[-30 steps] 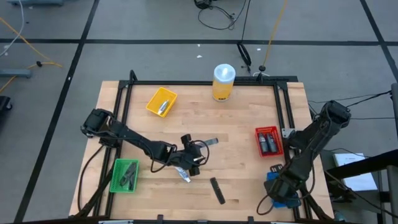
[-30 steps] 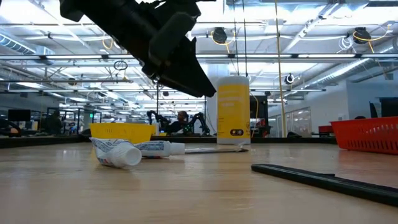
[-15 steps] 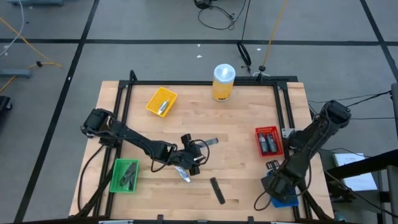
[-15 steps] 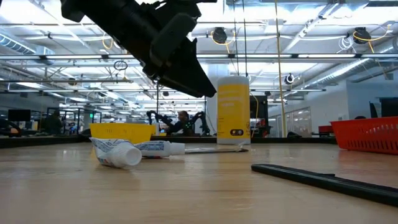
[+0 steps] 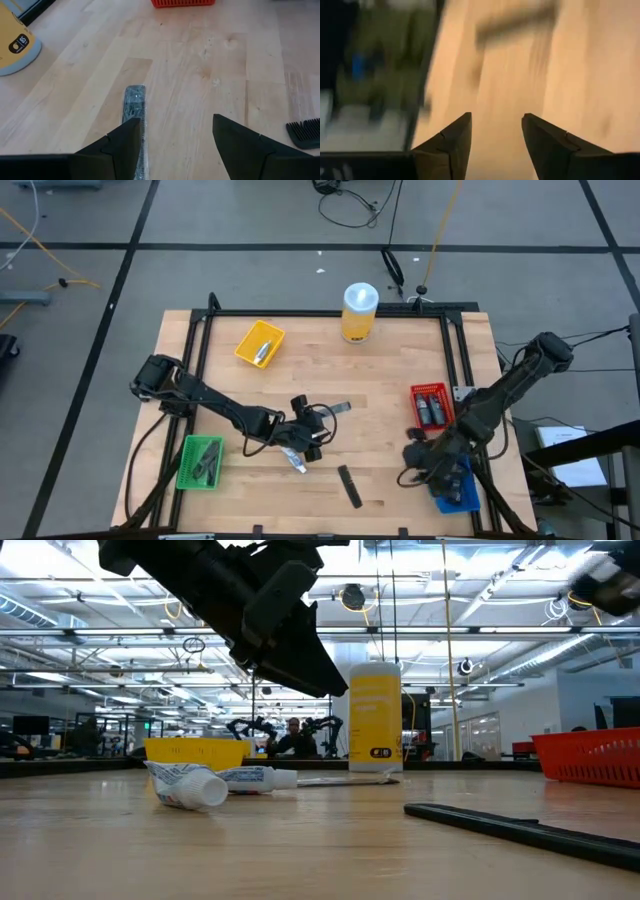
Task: Pick & Place Travel size toiletries
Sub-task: Put the black comb into the green bin
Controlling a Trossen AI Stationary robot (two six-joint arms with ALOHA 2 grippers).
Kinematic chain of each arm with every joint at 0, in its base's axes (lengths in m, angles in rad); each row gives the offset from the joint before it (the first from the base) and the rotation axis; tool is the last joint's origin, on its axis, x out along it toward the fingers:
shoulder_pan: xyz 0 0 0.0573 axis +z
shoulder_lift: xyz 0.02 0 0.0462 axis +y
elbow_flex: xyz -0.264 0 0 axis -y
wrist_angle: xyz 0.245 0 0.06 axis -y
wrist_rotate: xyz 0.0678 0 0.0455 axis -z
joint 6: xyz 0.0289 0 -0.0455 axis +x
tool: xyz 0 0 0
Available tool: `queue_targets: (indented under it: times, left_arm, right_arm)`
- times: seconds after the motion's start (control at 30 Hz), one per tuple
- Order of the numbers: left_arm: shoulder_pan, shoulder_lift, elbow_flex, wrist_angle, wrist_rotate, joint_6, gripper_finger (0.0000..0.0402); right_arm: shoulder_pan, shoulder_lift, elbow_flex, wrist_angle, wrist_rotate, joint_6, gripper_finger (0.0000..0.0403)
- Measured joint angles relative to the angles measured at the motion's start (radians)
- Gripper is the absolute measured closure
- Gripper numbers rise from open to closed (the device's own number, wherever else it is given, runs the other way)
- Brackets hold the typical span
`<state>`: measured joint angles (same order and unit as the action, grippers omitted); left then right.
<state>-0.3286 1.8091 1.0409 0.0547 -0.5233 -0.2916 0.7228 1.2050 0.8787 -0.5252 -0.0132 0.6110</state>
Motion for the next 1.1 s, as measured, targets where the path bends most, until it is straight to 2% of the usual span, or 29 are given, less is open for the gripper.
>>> queue_targets:
  times: [0.07,0.17,0.3,0.37,0.43,0.53,0.6,0.77,0.83,0.9,0.97,1.1]
  left_arm:
    - [0.000,0.000,0.000,0.000,0.000,-0.005,0.0160]
    - [0.000,0.000,0.000,0.000,0.000,-0.016,0.0160]
    - [0.000,0.000,0.000,-0.001,0.000,-0.028,0.0160]
    - [0.000,0.000,0.000,-0.001,0.000,-0.028,0.0160]
    - [0.000,0.000,0.000,-0.002,0.011,-0.025,0.0160]
    - [0.000,0.003,0.000,0.014,0.112,0.044,0.0160]
    - [-0.005,0.028,0.000,0.090,0.180,0.098,0.0160]
    - [-0.005,0.135,0.000,0.288,0.331,0.173,0.0160]
    - [0.006,0.180,0.000,0.347,0.434,0.180,0.0160]
    - [0.012,0.214,0.000,0.394,0.538,0.177,0.0160]
    - [0.014,0.238,0.000,0.436,0.576,0.156,0.0160]
    - [0.018,0.240,0.015,0.403,0.443,0.124,0.0160]
  right_arm:
    - [-0.012,-0.001,-0.008,0.156,0.131,-0.033,0.0240]
    - [-0.044,0.009,-0.081,0.470,0.278,-0.186,0.0243]
    - [-0.103,0.070,-0.237,0.874,0.301,-0.363,0.0239]
    - [-0.135,0.117,-0.304,1.023,0.301,-0.417,0.0233]
    - [-0.168,0.168,-0.345,1.098,0.301,-0.430,0.0225]
    - [-0.203,0.248,-0.358,1.120,0.302,-0.422,0.0210]
    - [-0.210,0.291,-0.352,1.127,0.270,-0.418,0.0201]
    - [-0.200,0.404,-0.328,1.173,-0.104,-0.385,0.0199]
    - [-0.187,0.466,-0.310,1.233,-0.193,-0.324,0.0206]
    - [-0.171,0.533,-0.283,1.285,-0.218,-0.292,0.0216]
    - [-0.164,0.602,-0.237,1.301,-0.211,-0.284,0.0225]
    - [-0.165,0.696,-0.132,1.255,-0.161,-0.301,0.0244]
